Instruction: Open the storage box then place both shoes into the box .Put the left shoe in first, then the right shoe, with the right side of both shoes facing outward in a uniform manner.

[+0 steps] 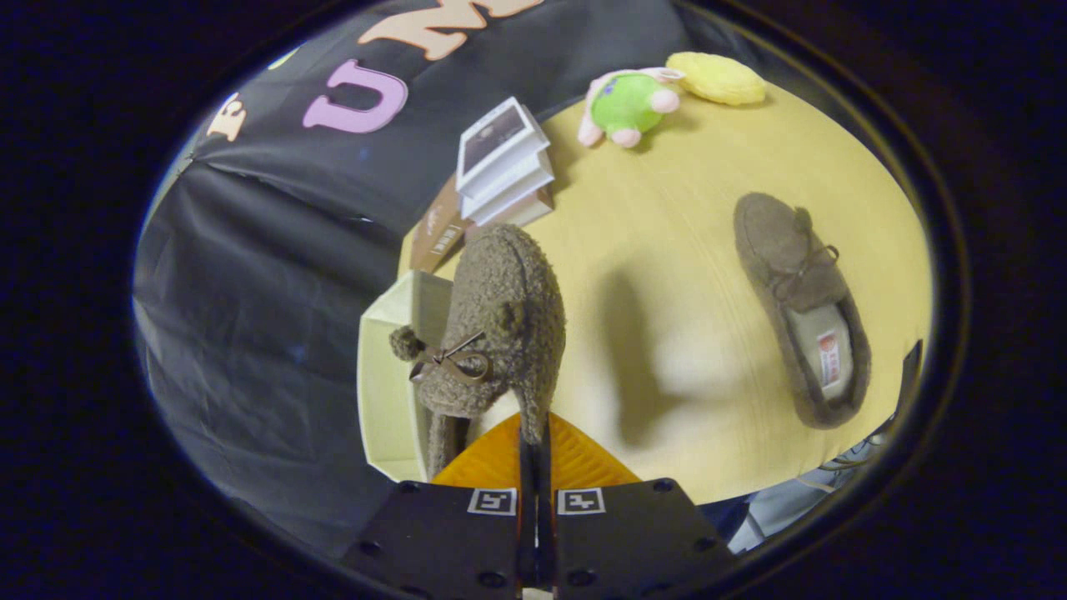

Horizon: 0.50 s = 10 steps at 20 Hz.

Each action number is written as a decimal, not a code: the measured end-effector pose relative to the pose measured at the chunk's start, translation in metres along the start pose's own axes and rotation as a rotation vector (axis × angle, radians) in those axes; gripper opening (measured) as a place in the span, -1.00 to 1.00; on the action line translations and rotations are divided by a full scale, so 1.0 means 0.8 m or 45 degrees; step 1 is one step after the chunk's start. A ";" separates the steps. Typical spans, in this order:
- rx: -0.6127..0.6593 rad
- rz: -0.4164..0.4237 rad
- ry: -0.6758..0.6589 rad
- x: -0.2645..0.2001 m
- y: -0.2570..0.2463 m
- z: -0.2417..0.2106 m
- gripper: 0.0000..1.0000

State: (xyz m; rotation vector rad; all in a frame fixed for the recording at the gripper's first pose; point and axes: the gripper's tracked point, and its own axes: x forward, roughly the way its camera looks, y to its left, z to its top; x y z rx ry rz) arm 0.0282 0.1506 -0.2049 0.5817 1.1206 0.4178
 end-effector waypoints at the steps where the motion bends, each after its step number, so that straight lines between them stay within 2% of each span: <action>1: -0.002 0.036 -0.006 -0.006 0.020 0.003 -0.91; 6: -0.036 0.193 0.038 0.003 0.119 -0.010 -0.92; 8: -0.055 0.182 0.085 0.024 0.142 -0.022 -0.92; 10: -0.089 0.125 0.123 0.050 0.158 -0.034 -0.92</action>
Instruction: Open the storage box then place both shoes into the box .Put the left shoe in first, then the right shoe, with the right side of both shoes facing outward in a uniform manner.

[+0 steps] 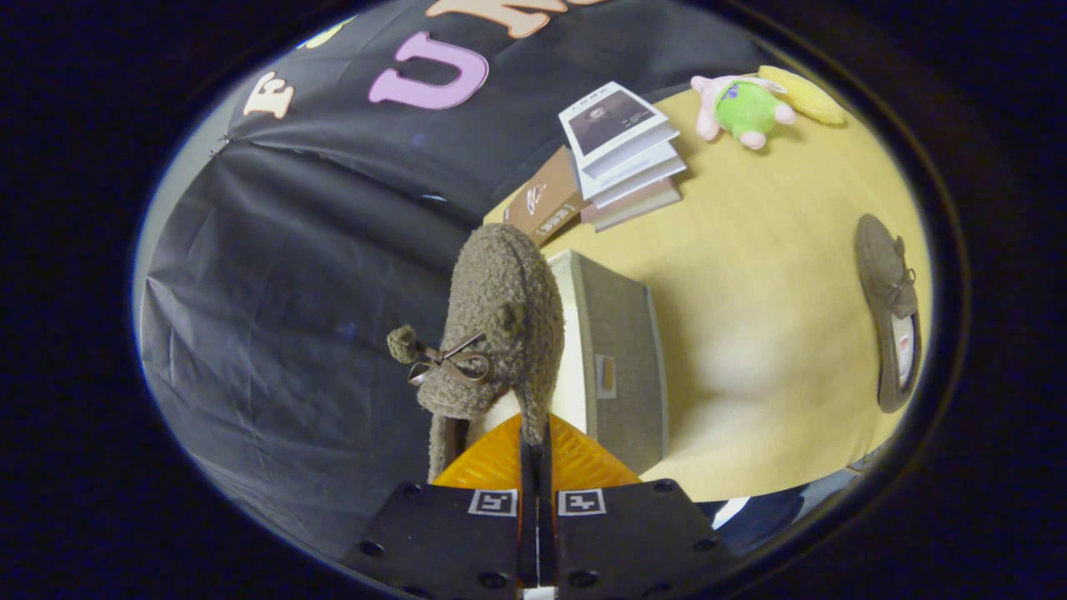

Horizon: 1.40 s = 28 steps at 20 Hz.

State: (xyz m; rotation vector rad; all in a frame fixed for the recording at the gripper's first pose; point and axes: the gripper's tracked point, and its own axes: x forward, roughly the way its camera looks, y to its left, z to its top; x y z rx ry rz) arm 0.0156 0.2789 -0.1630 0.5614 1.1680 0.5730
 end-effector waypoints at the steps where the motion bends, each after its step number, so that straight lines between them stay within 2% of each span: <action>1: -0.023 -0.032 0.009 0.016 0.005 -0.002 -0.92; 9: -0.148 -0.292 0.140 0.113 0.001 -0.041 -0.92; 13: -0.149 -0.371 0.161 0.137 -0.003 -0.051 -0.92; 18: -0.177 -0.387 0.179 0.168 -0.001 -0.056 -0.88; 20: -0.175 -0.332 0.184 0.174 0.016 -0.060 -0.73; 22: -0.160 -0.260 0.216 0.164 0.036 -0.063 -0.44; 27: -0.264 -0.209 0.200 0.149 0.046 -0.059 1.00; 28: -0.266 -0.192 0.196 0.144 0.051 -0.059 1.00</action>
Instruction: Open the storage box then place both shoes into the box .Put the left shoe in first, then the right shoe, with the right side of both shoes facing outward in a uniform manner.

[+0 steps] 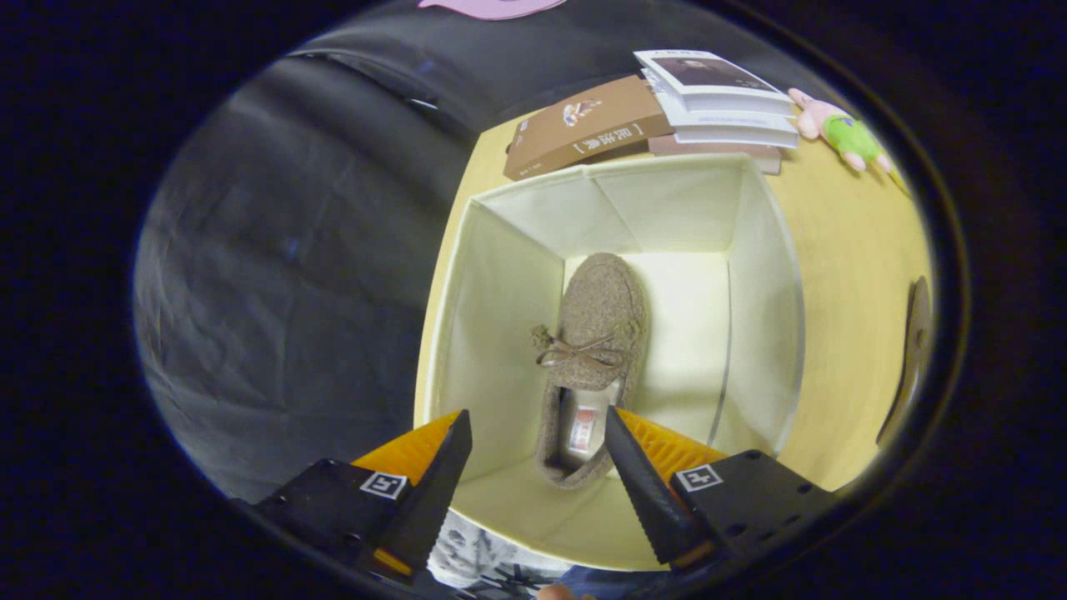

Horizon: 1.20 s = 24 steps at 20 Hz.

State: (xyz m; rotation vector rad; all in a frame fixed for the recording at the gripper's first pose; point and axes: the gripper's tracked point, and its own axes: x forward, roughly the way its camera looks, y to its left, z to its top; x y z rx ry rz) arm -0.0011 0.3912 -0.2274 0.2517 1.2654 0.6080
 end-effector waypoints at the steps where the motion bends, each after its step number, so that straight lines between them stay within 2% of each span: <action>1: 0.000 0.017 -0.006 -0.007 0.004 0.000 1.00; 9: 0.021 0.127 -0.102 -0.077 0.015 0.017 1.00; 12: 0.004 0.134 -0.156 -0.108 0.006 0.026 1.00; 18: -0.074 0.009 -0.280 -0.174 -0.071 0.037 1.00; 24: -0.065 -0.183 -0.340 -0.243 -0.198 0.039 1.00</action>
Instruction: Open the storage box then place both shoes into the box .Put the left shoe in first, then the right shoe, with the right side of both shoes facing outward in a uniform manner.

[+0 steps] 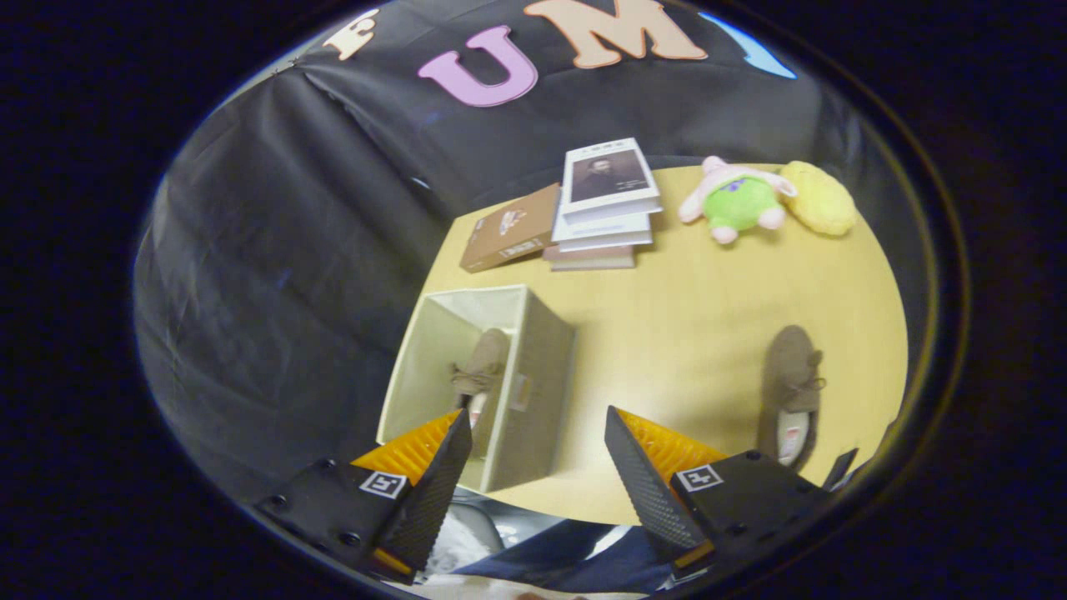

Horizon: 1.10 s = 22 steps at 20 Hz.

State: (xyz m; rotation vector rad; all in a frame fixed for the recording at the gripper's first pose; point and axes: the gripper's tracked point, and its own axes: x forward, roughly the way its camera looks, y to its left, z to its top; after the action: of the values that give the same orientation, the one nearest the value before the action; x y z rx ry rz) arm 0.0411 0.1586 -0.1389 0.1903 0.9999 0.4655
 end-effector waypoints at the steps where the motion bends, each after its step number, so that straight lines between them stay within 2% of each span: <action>1: 0.003 -0.043 0.000 -0.005 -0.026 -0.001 1.00; 6: 0.073 -0.220 0.039 -0.020 -0.152 -0.013 0.99; 12: 0.083 -0.356 0.155 -0.021 -0.271 -0.042 0.98; 16: 0.078 -0.401 0.264 -0.001 -0.325 -0.065 0.97; 22: 0.038 -0.393 0.395 0.034 -0.366 -0.103 0.94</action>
State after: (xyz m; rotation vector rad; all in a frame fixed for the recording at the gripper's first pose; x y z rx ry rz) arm 0.0684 -0.0927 -0.3099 -0.0128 1.3161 0.1996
